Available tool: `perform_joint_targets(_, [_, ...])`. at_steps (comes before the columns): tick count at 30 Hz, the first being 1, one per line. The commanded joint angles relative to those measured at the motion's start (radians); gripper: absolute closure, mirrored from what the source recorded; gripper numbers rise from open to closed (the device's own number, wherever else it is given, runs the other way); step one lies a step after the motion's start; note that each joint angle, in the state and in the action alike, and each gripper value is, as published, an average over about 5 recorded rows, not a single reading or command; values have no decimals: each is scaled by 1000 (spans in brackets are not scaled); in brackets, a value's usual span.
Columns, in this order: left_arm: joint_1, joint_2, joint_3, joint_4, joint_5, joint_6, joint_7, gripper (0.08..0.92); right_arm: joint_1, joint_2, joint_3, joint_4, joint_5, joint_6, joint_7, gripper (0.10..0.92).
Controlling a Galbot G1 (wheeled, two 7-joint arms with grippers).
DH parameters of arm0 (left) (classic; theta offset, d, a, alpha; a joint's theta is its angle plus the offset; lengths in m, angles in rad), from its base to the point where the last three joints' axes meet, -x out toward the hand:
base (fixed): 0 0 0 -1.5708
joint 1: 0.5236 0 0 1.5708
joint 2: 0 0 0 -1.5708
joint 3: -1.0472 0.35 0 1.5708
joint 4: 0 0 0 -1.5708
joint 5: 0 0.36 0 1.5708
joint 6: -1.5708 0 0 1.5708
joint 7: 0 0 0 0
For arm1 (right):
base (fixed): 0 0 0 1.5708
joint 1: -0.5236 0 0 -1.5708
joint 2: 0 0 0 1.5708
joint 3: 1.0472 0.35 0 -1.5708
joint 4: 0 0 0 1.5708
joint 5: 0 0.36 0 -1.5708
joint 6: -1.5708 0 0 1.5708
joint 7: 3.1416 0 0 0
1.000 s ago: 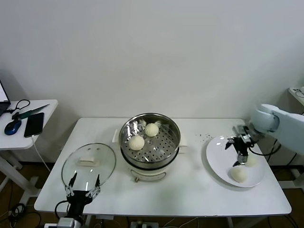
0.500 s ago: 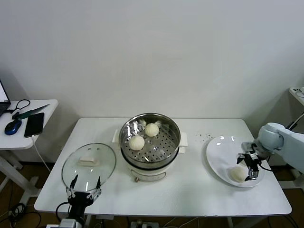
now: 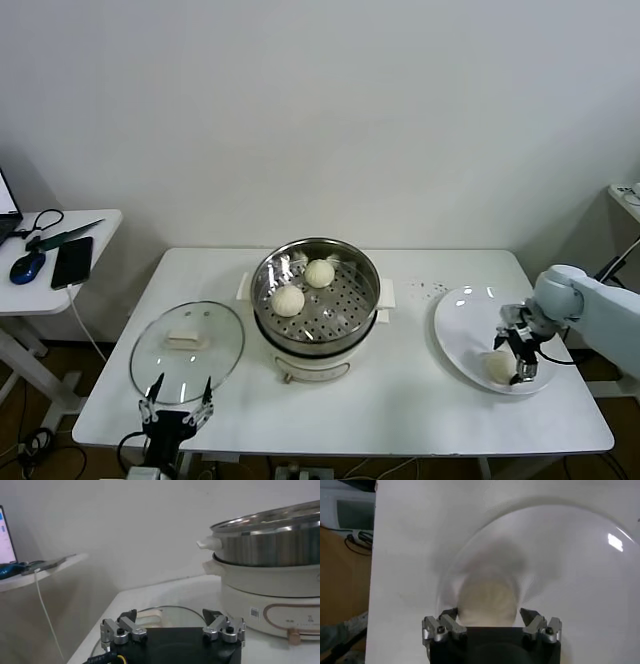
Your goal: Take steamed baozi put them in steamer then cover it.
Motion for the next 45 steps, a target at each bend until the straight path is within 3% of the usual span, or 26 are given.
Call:
perform_joint_targets(1, [5, -1, 0, -1, -2, 0, -1, 177, -20, 16, 16, -13, -10, 5, -3, 240])
perform_joint_targets(11, [5, 1, 3, 0, -2, -1, -1, 177, 91, 13, -38, -16, -4, 76, -20, 332])
perform_joint_targets(17, [7, 2, 5, 0, -2, -1, -1, 177, 407, 80, -247, -5, -15, 291, -56, 338])
perform_joint_targets(26, [14, -3, 10, -3, 2, -2, 0, 177, 775, 323, -414, 54, -14, 584, -95, 338])
perform_joint_targets(45, [45, 7, -10, -17, -26, -5, 2, 177, 635, 779, -298, 39, -18, 683, -96, 338])
